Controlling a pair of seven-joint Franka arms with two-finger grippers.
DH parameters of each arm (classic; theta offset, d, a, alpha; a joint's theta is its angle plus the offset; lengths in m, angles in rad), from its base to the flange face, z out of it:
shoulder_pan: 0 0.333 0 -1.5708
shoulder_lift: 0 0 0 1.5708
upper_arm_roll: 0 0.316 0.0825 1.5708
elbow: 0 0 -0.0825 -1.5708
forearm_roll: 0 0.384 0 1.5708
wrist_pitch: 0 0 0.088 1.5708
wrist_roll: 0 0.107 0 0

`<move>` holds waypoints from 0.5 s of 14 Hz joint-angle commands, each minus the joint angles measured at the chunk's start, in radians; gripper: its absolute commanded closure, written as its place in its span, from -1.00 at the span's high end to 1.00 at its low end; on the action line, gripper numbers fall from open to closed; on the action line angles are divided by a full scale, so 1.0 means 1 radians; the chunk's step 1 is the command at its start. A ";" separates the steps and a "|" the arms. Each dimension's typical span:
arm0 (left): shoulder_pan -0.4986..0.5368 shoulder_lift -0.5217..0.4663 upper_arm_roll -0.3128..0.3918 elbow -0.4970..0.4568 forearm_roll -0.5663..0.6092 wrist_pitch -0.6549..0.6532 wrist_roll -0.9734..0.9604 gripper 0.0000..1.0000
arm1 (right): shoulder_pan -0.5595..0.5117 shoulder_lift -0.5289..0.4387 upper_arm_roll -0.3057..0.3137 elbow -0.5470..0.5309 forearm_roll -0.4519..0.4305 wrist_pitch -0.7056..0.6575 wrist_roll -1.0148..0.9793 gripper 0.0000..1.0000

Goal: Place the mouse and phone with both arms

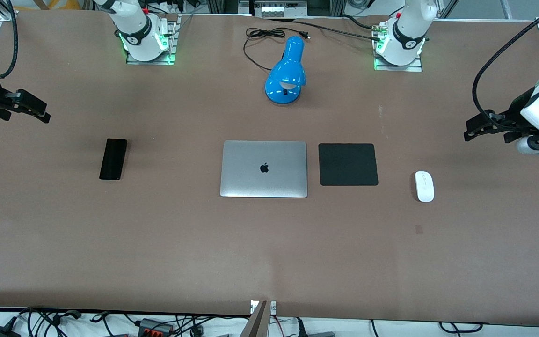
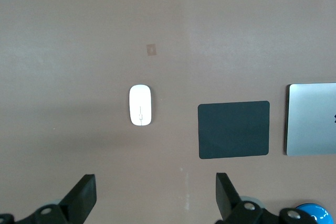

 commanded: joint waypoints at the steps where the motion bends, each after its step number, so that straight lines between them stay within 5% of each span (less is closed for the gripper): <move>1: -0.002 0.006 0.001 0.029 -0.016 -0.024 0.002 1.00 | 0.007 -0.017 -0.007 -0.007 0.001 -0.003 -0.018 1.00; 7: -0.006 0.006 -0.003 0.029 -0.013 -0.024 0.004 1.00 | 0.009 -0.012 -0.007 -0.006 0.003 -0.001 -0.017 1.00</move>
